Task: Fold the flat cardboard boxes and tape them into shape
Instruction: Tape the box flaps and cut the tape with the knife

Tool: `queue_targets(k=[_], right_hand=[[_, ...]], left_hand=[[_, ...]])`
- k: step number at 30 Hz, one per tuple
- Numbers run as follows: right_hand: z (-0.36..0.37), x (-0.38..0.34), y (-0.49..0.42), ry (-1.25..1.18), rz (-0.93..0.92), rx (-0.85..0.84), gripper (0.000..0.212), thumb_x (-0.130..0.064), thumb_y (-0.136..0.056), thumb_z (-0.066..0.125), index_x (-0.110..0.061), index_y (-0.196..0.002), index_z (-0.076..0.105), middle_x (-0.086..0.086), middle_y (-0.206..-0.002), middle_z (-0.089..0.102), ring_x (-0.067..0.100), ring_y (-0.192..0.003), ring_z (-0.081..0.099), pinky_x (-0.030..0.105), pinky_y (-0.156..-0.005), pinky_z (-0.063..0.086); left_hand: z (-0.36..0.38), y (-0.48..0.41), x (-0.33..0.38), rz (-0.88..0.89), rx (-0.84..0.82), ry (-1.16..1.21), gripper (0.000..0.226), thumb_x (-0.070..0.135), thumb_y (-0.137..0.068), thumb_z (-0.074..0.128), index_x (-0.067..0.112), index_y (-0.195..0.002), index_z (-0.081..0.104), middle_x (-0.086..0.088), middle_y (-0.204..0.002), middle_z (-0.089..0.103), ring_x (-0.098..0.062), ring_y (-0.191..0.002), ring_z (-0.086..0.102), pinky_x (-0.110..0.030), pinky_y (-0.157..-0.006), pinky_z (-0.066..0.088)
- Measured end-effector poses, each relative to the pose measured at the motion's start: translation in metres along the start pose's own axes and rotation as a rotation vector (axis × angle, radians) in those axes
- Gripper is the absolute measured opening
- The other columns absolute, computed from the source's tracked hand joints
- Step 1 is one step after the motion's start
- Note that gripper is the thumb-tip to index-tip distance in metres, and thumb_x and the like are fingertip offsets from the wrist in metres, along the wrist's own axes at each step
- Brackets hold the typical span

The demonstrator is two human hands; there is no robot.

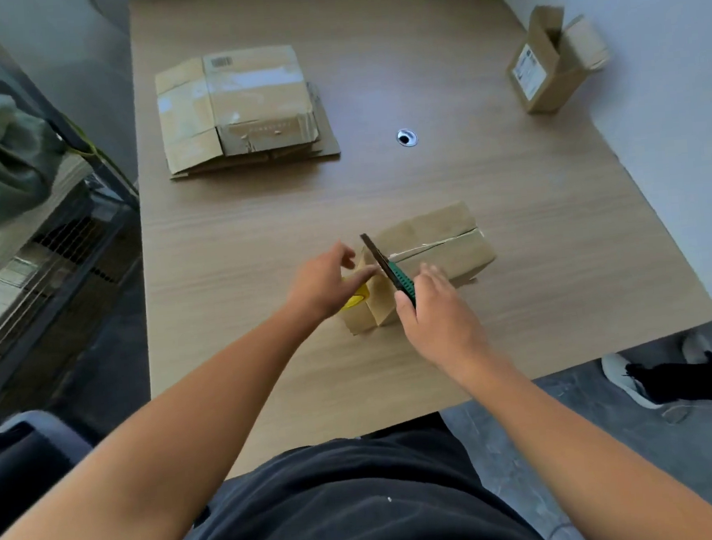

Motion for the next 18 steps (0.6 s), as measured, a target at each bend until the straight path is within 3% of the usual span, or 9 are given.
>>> queue_targets(k=[2, 5, 7, 10, 13, 18], right_hand=[[0.010, -0.001, -0.001, 0.014, 0.030, -0.040, 0.056, -0.039, -0.107, 0.038, 0.005, -0.142, 0.044, 0.022, -0.165, 0.020, 0.030, -0.156, 0.010, 0.040, -0.123, 0.021], [0.016, -0.006, -0.004, 0.061, 0.039, -0.051, 0.058, -0.041, -0.107, 0.036, 0.006, -0.141, 0.045, 0.026, -0.165, 0.014, 0.033, -0.156, 0.006, 0.042, -0.123, 0.020], [0.018, -0.007, -0.006, 0.089, 0.037, -0.059, 0.059, -0.040, -0.107, 0.037, 0.008, -0.139, 0.047, 0.027, -0.164, 0.014, 0.035, -0.156, 0.006, 0.043, -0.123, 0.019], [0.023, -0.009, -0.011, 0.134, 0.028, -0.071, 0.055, -0.036, -0.105, 0.040, 0.010, -0.134, 0.050, 0.030, -0.163, 0.015, 0.038, -0.155, 0.008, 0.043, -0.123, 0.017], [0.025, -0.012, -0.017, 0.211, 0.023, -0.080, 0.055, -0.037, -0.104, 0.042, 0.009, -0.133, 0.053, 0.033, -0.161, 0.018, 0.042, -0.153, 0.012, 0.044, -0.122, 0.019], [0.026, -0.010, -0.022, 0.258, 0.028, -0.187, 0.056, -0.037, -0.103, 0.042, 0.006, -0.136, 0.053, 0.032, -0.163, 0.014, 0.042, -0.153, 0.011, 0.044, -0.121, 0.021]], left_hand=[[0.005, 0.012, -0.008, 0.003, -0.027, 0.111, 0.038, 0.044, -0.096, 0.063, 0.020, -0.125, 0.061, 0.007, -0.118, 0.069, -0.016, -0.106, 0.065, -0.026, -0.083, 0.048], [0.006, 0.030, -0.017, 0.031, -0.082, 0.230, 0.027, 0.031, -0.097, 0.064, 0.024, -0.123, 0.064, 0.011, -0.114, 0.065, 0.007, -0.089, 0.060, -0.007, -0.072, 0.039], [-0.001, 0.034, -0.020, 0.031, -0.057, 0.222, 0.026, 0.032, -0.096, 0.067, 0.023, -0.121, 0.067, 0.009, -0.113, 0.067, 0.004, -0.095, 0.060, -0.013, -0.079, 0.042], [-0.004, 0.031, -0.020, -0.043, -0.067, 0.128, 0.026, 0.037, -0.092, 0.068, 0.025, -0.115, 0.071, 0.006, -0.111, 0.070, -0.012, -0.102, 0.062, -0.029, -0.088, 0.050], [-0.002, 0.023, -0.014, -0.090, -0.093, 0.028, 0.018, 0.035, -0.088, 0.069, 0.026, -0.103, 0.073, 0.005, -0.105, 0.074, -0.016, -0.095, 0.066, -0.030, -0.081, 0.054], [0.002, 0.020, -0.019, -0.148, -0.083, 0.093, 0.009, 0.030, -0.085, 0.068, 0.025, -0.092, 0.069, 0.003, -0.095, 0.075, -0.017, -0.078, 0.066, -0.031, -0.073, 0.057]])
Point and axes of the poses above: each hand's wrist, its own y-axis away from the middle knuckle, its own z-axis out of the palm, x = y × z, the point moved 10 cm from there along -y, towards the middle knuckle
